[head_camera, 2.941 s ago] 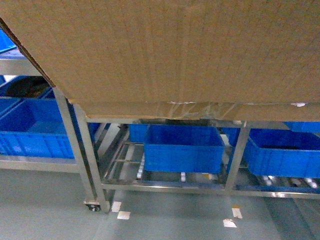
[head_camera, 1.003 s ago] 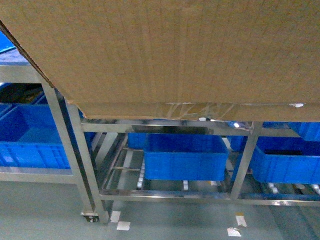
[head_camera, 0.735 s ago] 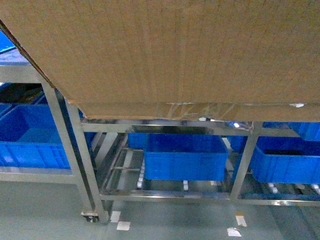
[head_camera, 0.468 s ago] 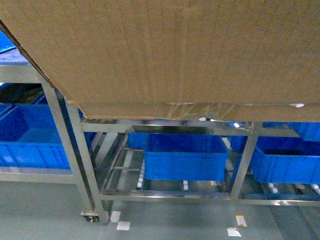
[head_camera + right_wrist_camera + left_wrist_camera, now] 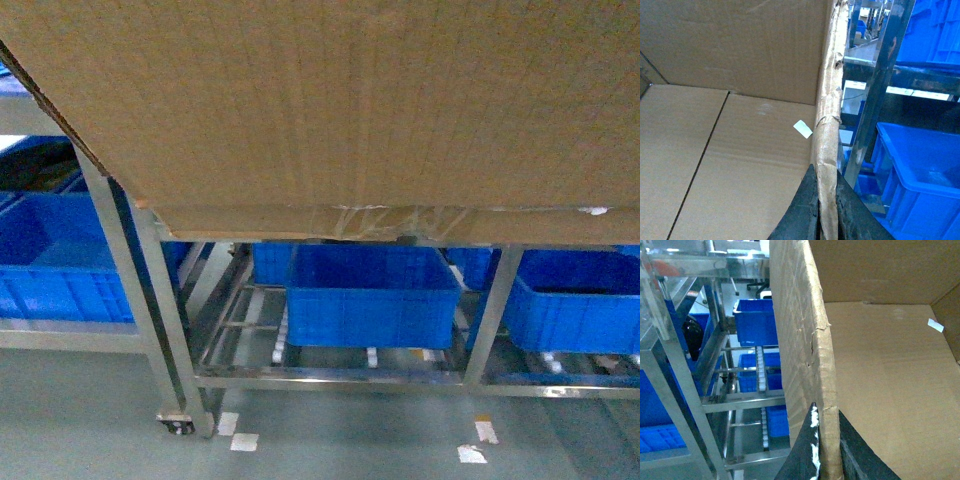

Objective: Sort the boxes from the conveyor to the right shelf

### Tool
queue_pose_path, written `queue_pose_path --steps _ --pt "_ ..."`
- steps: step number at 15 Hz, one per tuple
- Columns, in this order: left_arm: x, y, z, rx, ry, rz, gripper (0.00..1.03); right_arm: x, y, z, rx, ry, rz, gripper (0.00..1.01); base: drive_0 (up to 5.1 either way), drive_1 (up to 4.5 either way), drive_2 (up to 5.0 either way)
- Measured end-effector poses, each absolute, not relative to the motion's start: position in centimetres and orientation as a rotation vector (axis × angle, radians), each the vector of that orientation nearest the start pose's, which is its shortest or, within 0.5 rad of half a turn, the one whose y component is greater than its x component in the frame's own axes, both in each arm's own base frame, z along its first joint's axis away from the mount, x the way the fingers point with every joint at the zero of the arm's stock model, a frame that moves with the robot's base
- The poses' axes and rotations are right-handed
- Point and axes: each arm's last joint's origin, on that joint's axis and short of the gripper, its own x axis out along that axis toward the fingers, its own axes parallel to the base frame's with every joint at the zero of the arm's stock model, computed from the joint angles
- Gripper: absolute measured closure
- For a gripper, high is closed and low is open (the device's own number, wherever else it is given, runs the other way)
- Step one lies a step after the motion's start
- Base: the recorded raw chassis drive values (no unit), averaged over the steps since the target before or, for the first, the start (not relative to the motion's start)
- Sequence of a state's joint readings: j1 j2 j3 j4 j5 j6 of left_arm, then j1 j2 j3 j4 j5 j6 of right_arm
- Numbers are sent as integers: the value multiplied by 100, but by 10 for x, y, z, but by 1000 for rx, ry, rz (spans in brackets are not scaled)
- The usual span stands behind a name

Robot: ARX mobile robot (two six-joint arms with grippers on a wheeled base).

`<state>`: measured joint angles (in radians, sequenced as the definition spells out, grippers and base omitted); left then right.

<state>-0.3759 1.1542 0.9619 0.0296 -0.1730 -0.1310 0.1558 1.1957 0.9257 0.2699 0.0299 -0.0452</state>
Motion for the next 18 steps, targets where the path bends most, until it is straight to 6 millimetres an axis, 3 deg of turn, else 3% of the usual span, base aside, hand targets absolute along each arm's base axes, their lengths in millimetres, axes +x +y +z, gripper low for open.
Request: queue_pose_path --steps 13,18 --pt "244 -91 341 -85 170 -191 101 269 41 342 -45 -2 125 98 -143 -143 -143" --pt "244 -91 341 -86 169 -192 101 269 41 341 -45 -2 126 98 0 0 0"
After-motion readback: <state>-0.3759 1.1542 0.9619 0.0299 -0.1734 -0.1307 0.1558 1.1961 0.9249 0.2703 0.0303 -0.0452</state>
